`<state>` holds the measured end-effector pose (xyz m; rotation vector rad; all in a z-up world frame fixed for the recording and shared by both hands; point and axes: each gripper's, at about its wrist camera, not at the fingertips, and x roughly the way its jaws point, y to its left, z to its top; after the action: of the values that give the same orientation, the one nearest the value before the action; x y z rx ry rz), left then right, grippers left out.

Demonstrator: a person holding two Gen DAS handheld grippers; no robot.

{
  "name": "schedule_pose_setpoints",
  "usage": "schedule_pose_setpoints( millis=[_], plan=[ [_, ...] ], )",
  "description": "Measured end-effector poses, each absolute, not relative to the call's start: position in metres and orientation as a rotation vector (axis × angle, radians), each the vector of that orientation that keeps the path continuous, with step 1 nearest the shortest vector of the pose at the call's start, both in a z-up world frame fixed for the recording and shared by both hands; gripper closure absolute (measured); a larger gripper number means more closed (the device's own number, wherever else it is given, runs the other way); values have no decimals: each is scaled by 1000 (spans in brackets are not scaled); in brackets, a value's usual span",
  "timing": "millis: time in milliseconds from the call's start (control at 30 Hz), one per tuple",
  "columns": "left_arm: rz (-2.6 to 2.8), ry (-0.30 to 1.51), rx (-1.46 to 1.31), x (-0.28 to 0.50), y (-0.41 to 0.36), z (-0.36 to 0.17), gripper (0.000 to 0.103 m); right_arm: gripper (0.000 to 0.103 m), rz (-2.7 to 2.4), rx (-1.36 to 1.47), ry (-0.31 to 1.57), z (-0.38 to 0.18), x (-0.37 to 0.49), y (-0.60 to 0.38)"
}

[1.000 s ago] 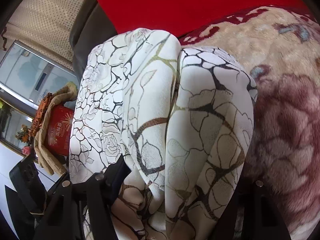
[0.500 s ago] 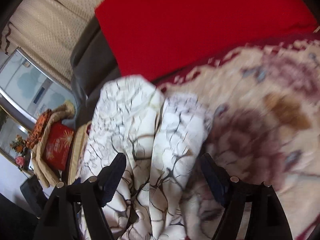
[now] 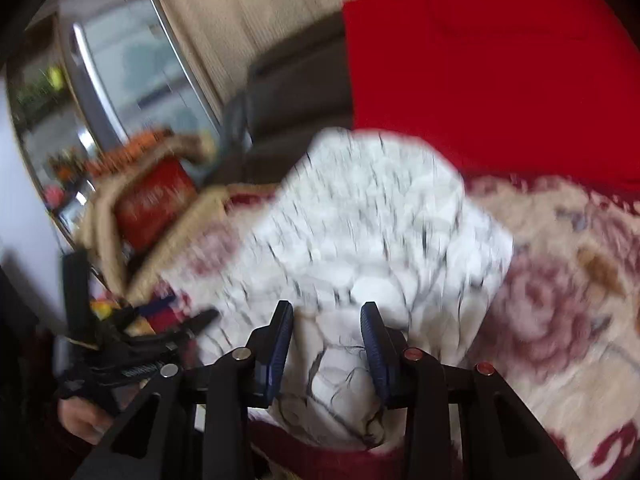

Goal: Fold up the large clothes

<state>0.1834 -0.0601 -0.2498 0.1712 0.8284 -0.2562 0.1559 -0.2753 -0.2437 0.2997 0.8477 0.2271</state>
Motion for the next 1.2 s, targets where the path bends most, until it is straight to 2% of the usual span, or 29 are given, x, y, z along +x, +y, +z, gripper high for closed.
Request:
schedule_pose_setpoints(
  millis=[100, 433, 467, 500, 567, 767, 1200],
  plan=[
    [-257, 849, 160, 186, -58, -256, 3, 65, 196, 359, 943, -277, 161, -279],
    [-194, 859, 135, 170, -58, -235, 3, 63, 169, 387, 880, -261, 132, -289],
    [-178, 846, 150, 165, -59, -229, 3, 59, 164, 382, 868, -257, 125, -289],
    [-165, 830, 163, 159, -60, -223, 3, 49, 153, 382, 859, -251, 120, -291],
    [-142, 794, 185, 147, -62, -210, 3, 42, 137, 390, 831, -240, 107, -295],
    [-94, 700, 259, 118, -69, -178, 3, 40, 102, 345, 780, -211, 73, -296],
    [-65, 660, 286, 77, -67, -148, 3, 40, 73, 322, 715, -169, 36, -284]
  ],
)
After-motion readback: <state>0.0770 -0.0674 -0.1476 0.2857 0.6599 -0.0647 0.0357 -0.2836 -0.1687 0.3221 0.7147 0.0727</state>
